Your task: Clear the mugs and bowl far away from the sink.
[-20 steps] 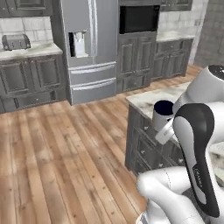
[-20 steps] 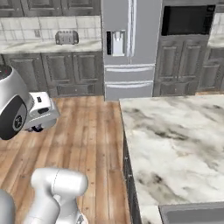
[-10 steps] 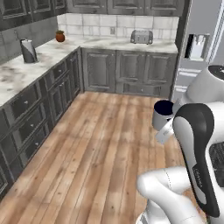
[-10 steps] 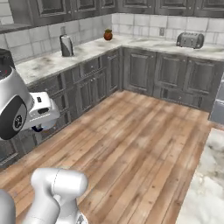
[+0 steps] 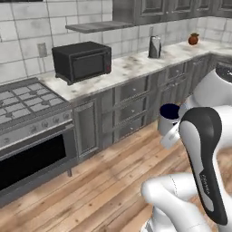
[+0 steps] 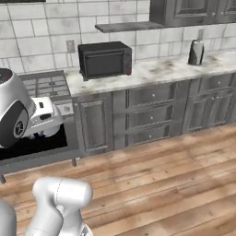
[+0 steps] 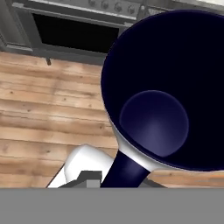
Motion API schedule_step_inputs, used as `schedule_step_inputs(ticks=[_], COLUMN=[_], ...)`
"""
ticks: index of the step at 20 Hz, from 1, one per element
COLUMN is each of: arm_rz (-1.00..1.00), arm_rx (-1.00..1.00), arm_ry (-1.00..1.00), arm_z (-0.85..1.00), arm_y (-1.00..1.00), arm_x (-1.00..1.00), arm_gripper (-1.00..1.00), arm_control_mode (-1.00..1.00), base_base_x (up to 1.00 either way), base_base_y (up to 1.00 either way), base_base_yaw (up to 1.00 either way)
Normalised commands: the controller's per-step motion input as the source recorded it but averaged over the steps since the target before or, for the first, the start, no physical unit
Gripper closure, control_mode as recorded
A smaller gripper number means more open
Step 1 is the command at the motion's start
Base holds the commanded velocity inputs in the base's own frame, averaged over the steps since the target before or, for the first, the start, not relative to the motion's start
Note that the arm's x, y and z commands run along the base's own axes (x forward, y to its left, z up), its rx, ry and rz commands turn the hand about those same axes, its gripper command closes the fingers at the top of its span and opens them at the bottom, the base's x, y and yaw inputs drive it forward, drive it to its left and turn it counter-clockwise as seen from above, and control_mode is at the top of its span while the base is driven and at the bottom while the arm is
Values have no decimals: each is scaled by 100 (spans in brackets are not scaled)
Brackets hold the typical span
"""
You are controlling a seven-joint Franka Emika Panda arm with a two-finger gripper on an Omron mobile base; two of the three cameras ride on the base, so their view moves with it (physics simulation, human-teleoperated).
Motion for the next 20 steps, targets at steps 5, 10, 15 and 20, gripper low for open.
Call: schedule_step_inputs(ticks=[5, 10, 15, 20], arm_rz=[0, 0, 0, 0], arm_rx=[0, 0, 0, 0], arm_ry=[0, 0, 0, 0], arm_z=[0, 0, 0, 0], arm_y=[0, 0, 0, 0], arm_x=[0, 0, 0, 0], arm_gripper=[100, 100, 100, 100], arm_control_mode=[100, 100, 100, 100], base_base_x=[3, 58, 91, 94], base_base_y=[19, 100, 100, 100], base_base_yaw=[93, 20, 1, 7])
